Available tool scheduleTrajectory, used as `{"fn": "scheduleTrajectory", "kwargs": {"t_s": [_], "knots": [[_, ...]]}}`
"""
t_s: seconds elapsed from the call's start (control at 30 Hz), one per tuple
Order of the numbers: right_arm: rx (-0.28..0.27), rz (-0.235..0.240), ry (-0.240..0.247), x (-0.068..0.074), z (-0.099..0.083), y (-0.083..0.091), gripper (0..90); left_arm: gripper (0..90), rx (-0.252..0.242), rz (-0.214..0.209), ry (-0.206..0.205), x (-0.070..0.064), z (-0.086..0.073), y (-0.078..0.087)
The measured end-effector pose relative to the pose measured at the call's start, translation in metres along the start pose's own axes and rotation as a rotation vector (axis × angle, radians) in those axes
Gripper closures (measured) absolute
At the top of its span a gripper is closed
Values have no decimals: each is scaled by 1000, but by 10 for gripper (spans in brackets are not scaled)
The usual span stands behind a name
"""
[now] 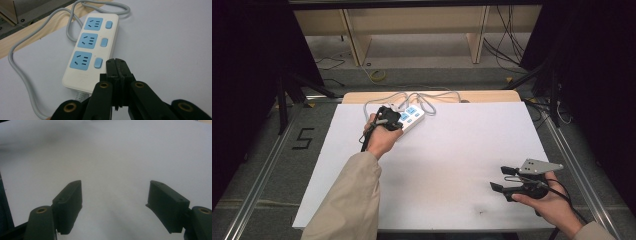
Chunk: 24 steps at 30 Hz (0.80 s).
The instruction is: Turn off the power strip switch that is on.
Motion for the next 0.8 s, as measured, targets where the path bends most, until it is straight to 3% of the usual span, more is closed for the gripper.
{"fn": "scheduleTrajectory", "kwargs": {"t_s": [0.8], "knots": [[0, 6, 8, 0, 0, 0, 282, 899, 6, -2, -29, 4, 22, -17]]}}
Point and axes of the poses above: each handheld gripper's, and its own axes: y roughly backward along the jaws, z roughly out of its top, x roughly to its left, the point moved 2 cm from there along -y, roughly forward along the jaws, and after that the axes turned 8 degrees about -x, right-handed, at the moved point
